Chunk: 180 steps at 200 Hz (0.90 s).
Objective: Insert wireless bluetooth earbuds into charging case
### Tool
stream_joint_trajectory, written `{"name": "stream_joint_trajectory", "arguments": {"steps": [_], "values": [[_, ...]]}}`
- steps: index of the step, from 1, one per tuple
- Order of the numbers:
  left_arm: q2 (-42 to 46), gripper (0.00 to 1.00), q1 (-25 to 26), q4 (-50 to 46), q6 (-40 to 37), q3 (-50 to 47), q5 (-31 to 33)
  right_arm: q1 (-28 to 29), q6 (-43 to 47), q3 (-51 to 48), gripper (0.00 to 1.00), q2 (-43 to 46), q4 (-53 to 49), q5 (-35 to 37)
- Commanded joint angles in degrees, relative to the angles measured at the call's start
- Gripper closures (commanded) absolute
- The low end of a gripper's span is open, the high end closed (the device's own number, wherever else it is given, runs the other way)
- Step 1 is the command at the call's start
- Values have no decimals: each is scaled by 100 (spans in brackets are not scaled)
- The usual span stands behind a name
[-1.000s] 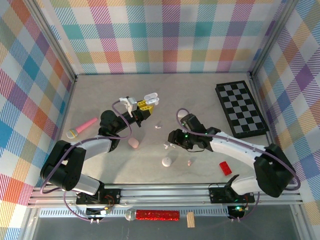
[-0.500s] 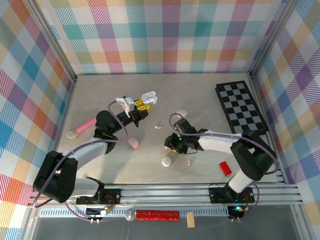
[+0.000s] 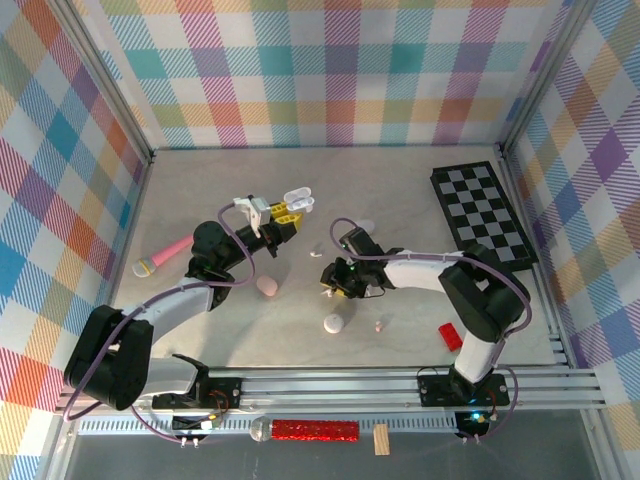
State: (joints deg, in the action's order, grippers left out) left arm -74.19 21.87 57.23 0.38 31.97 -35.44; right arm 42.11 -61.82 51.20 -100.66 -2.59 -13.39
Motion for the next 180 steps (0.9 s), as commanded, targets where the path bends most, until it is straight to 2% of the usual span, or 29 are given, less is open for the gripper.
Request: {"name": "stream_joint_trajectory", "arguments": {"steps": [1,33,55,104,144,180], "values": [[183,88,-16,36,-180,-68,-46,8,262,286,61,-188,-19,-153],[201,87,-16,-17,-216,-103,12,8,662,735,61,-444,-333,-321],[243,87,-16,-125,-273,-114,37,9,952,816,61,-340,-665,-189],[206,87,-16,-267,-390,-68,38,8,2424,1145,58,-127,-1874,236],[31,87,-16,-113,-348,-15,-6,8,2369,1031,56,-267,-1564,-244],[-32,87,-16,60,-253,-17,-153,1,2369,1046,59,-356,-1524,-260]]}}
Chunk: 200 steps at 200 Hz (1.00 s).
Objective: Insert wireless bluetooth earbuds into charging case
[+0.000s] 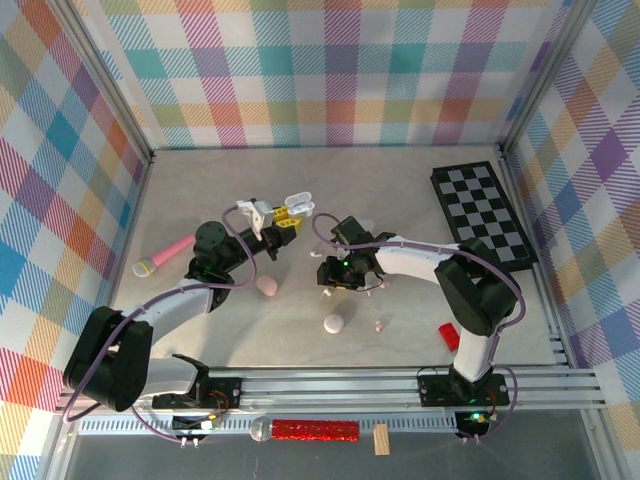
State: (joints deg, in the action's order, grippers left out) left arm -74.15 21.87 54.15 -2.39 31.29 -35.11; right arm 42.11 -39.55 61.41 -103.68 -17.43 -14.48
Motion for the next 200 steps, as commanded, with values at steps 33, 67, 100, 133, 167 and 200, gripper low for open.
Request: {"name": "stream_joint_trajectory", "arguments": {"steps": [33,67,100,133,167,200], "values": [[-71,87,-16,354,24,53,-172,7,202,6,60,-191,-25,-307],[-125,87,-16,469,54,45,-245,12,158,-35,61,-292,35,-363],[-188,87,-16,526,84,53,-290,6,110,-109,64,-293,97,-487],[-239,86,-16,616,91,62,-338,17,200,-208,69,-241,58,-452],[-258,86,-16,636,112,62,-325,15,382,-199,70,-260,8,-424],[-273,87,-16,548,100,62,-267,17,501,-186,72,-302,-53,-356]]}}
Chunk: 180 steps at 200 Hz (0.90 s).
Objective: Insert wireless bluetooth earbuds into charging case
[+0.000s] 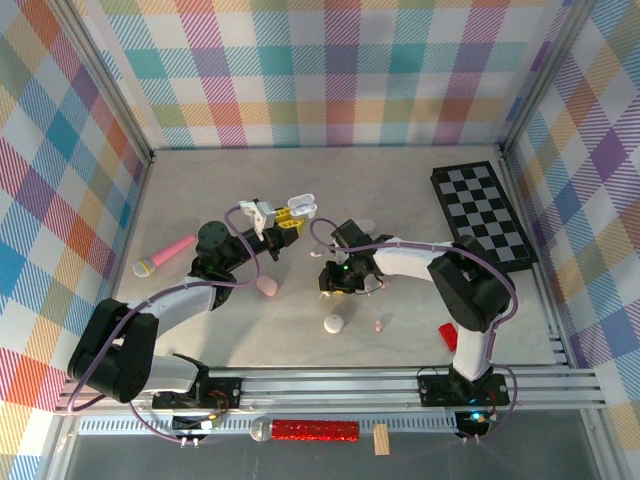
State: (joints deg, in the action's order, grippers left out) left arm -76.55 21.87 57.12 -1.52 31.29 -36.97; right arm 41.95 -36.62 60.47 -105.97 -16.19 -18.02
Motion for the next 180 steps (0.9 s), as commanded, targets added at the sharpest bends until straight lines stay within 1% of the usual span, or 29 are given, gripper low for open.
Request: {"name": "stream_joint_trajectory", "arguments": {"steps": [1,49,79,120,147,180], "values": [[-34,87,-16,249,12,62,-82,32,213,-94,72,-73,-181,-1],[-60,86,-16,203,-25,79,-46,30,325,-204,76,88,-127,190],[-88,86,-16,170,-34,88,-38,29,365,-380,79,314,104,458],[-88,87,-16,39,-132,95,-10,32,584,-660,80,862,415,1075],[-105,87,51,-332,-352,182,8,32,998,-801,80,1303,563,1556],[-132,87,183,-689,-635,280,65,19,1373,-841,80,1545,564,1877]]}}
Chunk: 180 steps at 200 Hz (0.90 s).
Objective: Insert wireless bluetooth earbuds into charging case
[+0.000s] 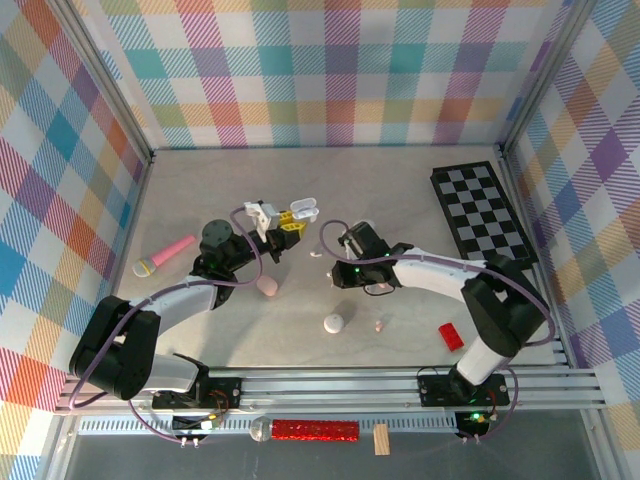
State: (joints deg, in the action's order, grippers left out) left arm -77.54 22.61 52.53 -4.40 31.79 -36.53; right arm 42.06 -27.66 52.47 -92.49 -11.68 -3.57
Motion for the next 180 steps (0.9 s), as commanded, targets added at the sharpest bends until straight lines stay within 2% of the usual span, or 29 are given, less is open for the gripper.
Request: {"name": "stream_joint_trajectory", "arguments": {"steps": [1,38,91,121,180], "values": [[-33,87,115,-250,-357,235,22,10,488,-46,80,205,118,439],[-35,87,225,-856,-697,336,115,12,952,-301,80,802,493,840],[-227,87,442,-1122,-733,345,269,8,1618,-281,80,1566,672,1268],[-429,86,566,-1114,-544,397,554,8,1768,-139,80,1869,673,1289],[-793,86,879,-1127,-430,555,566,12,1897,109,80,2059,731,1200]]}}
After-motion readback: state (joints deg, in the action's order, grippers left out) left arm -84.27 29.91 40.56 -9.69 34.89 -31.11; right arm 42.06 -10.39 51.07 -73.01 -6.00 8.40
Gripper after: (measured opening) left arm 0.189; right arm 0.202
